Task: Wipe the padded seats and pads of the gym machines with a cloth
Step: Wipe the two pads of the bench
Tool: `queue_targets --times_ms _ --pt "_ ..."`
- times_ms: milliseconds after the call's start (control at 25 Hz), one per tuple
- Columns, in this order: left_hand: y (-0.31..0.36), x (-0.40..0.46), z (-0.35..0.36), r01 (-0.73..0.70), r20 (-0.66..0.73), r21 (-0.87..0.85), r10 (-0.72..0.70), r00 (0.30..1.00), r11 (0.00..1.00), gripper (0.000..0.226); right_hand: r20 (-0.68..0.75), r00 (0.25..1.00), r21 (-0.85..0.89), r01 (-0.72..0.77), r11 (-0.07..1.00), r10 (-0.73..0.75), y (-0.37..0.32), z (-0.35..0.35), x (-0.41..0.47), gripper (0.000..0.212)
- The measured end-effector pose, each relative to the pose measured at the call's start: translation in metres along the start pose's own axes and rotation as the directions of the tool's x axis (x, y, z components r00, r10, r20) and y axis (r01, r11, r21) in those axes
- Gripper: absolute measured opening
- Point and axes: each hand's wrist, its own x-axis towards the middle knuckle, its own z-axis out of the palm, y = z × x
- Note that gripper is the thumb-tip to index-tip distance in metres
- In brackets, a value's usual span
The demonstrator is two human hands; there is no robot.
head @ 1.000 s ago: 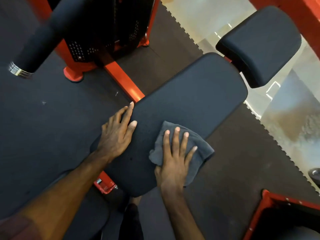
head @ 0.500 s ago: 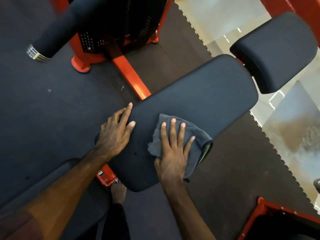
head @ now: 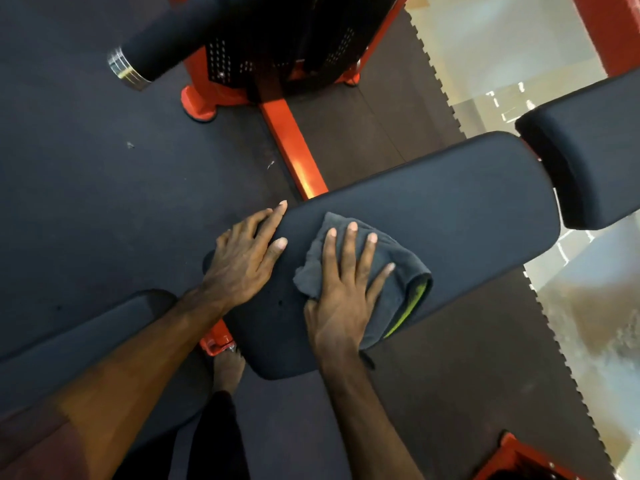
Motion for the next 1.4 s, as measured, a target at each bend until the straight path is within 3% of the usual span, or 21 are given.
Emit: queue_targets --times_ms 120,240,360,480,640,720,800,880,960,1040,1120,1200,1320,1400 --pt "0.0 0.001 0.004 0.01 -0.024 0.014 -0.01 1.0 1.0 0.066 -0.009 0.971 -0.085 0.239 0.967 -0.24 0.003 -0.009 0.066 0.093" --pt "-0.004 -0.004 0.005 0.027 -0.014 0.001 -0.027 1.0 1.0 0.065 -0.09 0.993 -0.105 0.071 0.992 -0.081 0.022 -0.021 0.096 0.104" --pt "-0.01 -0.01 0.002 0.07 0.016 -0.005 -0.07 0.997 0.998 0.065 -0.064 0.997 -0.065 -0.044 0.997 0.04 0.016 -0.015 0.034 0.116" --pt "-0.016 -0.017 0.0 0.094 0.018 -0.015 -0.094 0.995 0.995 0.065 0.051 0.995 -0.066 0.087 0.994 -0.084 -0.001 0.003 -0.01 0.115" --pt "-0.021 -0.019 0.005 0.096 0.0 -0.026 -0.096 0.995 0.995 0.064 0.01 0.962 -0.074 0.273 0.959 -0.273 -0.003 -0.001 0.045 0.105" --pt "-0.021 -0.02 0.007 0.099 -0.013 -0.028 -0.1 0.995 0.995 0.064 -0.049 0.981 -0.077 0.184 0.98 -0.188 0.006 -0.002 0.058 0.103" --pt "-0.022 -0.02 0.006 0.088 -0.014 -0.031 -0.088 0.996 0.996 0.064 -0.097 0.995 -0.048 0.006 0.999 -0.011 0.006 0.0 0.03 0.099" --pt "-0.024 -0.021 0.003 0.072 -0.004 -0.032 -0.072 0.997 0.997 0.065 -0.031 0.999 -0.041 -0.033 0.999 0.032 -0.001 0.007 -0.019 0.1" --pt "-0.026 -0.022 0.001 0.056 -0.006 -0.032 -0.056 0.998 0.998 0.065 0.066 0.995 -0.047 0.075 0.996 -0.072 -0.01 0.013 -0.041 0.108" --pt "-0.029 -0.023 0.003 0.041 -0.022 -0.025 -0.041 0.999 0.999 0.065 0.057 0.971 -0.032 0.234 0.972 -0.232 -0.017 0.013 -0.011 0.105" --pt "-0.035 -0.026 0.006 0.045 -0.04 -0.008 -0.046 0.998 0.999 0.065 0.01 0.957 -0.072 0.29 0.954 -0.29 -0.018 0.009 0.027 0.098" --pt "-0.042 -0.031 0.007 0.051 -0.038 -0.004 -0.051 0.998 0.999 0.066 -0.039 0.985 -0.073 0.163 0.984 -0.166 -0.007 0.008 0.031 0.099" --pt "-0.05 -0.041 0.005 0.028 -0.034 -0.013 -0.029 0.999 1.0 0.068 -0.005 0.995 -0.064 -0.098 0.993 0.098 -0.003 0.012 -0.043 0.107" --pt "-0.054 -0.044 0.005 0.001 -0.047 -0.025 -0.002 0.999 1.0 0.069 0.069 0.995 -0.066 -0.069 0.995 0.074 -0.014 0.022 -0.09 0.111"
